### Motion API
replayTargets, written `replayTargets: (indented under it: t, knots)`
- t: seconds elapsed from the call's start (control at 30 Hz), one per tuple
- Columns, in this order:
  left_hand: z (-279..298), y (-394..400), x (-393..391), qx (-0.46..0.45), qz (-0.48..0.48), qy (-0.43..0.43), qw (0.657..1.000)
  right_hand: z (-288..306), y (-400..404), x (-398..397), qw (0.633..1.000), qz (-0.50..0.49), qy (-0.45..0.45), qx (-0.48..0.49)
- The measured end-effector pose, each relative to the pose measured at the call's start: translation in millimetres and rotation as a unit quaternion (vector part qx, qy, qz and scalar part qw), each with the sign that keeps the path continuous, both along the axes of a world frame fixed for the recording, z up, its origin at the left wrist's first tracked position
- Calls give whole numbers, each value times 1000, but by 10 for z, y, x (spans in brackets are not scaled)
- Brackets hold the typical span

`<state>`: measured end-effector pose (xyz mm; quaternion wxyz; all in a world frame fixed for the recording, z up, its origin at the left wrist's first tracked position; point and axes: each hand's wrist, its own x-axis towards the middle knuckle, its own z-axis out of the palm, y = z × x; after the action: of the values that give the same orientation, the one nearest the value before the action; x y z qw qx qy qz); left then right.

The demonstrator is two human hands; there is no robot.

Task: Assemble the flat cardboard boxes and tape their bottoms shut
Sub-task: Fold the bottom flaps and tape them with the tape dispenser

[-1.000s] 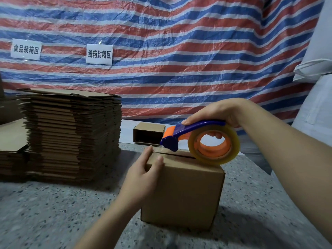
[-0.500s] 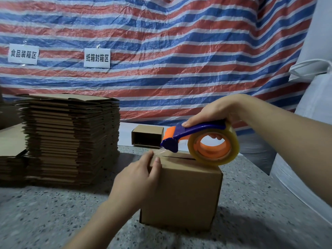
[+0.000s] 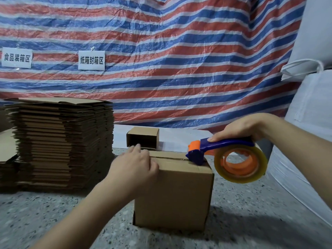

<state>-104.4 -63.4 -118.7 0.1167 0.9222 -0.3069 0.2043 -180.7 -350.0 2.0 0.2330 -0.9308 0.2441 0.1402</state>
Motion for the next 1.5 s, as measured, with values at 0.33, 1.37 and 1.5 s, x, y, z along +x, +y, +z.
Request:
replayTargets:
  t: [0.33,1.37,1.5]
  knots:
    - [-51,-233,-107,74,-114,-79,988,63,-116,-26,1000,28,-2,-11]
    - [-54,-854,-266,96,-214,-74,969,-89,-231,-349,975,21,101,-196]
    - [-38,-866,-266,111,-218,-77,966,-410,-15,-172,919,64,101,-375]
